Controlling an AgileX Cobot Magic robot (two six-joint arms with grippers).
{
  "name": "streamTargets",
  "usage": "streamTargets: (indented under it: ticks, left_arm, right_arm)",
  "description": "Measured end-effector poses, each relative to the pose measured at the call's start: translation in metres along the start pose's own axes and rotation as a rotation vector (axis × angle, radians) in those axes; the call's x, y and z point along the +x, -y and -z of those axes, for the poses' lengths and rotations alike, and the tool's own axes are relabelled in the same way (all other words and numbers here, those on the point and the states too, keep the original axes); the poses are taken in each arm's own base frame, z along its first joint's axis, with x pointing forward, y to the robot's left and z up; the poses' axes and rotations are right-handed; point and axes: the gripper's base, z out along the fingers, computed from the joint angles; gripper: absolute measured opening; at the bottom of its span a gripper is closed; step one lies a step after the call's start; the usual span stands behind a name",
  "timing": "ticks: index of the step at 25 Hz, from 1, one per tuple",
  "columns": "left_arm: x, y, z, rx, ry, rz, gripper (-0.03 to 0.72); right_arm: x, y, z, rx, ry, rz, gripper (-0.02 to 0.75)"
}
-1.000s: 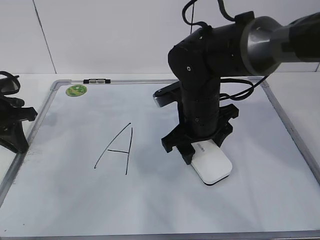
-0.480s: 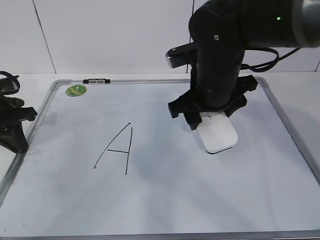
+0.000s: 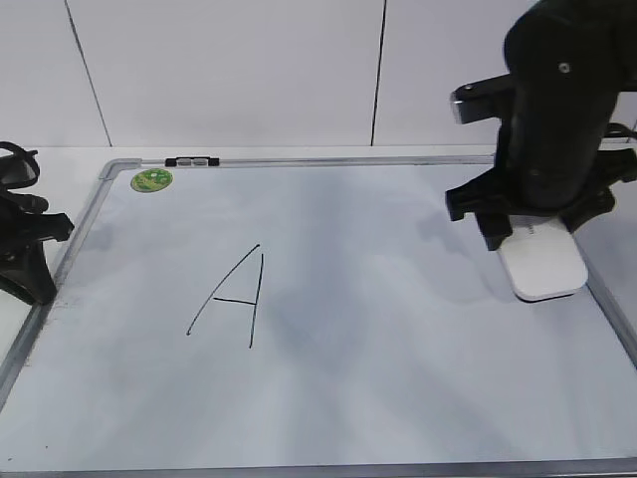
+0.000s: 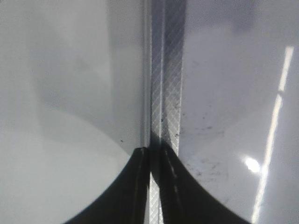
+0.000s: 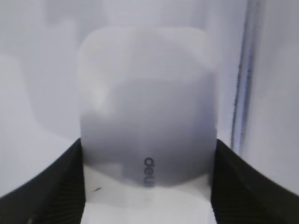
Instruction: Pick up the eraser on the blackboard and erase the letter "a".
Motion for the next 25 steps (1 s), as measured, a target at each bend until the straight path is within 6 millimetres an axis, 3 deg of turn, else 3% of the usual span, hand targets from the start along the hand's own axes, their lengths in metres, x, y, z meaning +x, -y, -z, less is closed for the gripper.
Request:
streamTargets:
  ticks: [4,14,18,25]
  left_arm:
    - [0.0,0.0,0.0,0.0,0.0,0.0,0.057]
    - [0.0,0.0,0.0,0.004,0.001,0.003,0.065]
    - [0.0,0.0,0.0,0.004,0.001,0.003,0.069]
    - [0.0,0.001,0.0,0.006,0.001,0.002,0.071]
  right_arm:
    - [-0.001,0.03,-0.005,0.02,-0.045,-0.037,0.509]
    - [0.003,0.083,-0.023,-0.097,-0.18,-0.091,0.509]
    - [0.007,0.087,-0.032,-0.101,-0.238,-0.078,0.509]
    - [0.008,0.074,-0.065,-0.138,-0.34,-0.041,0.509]
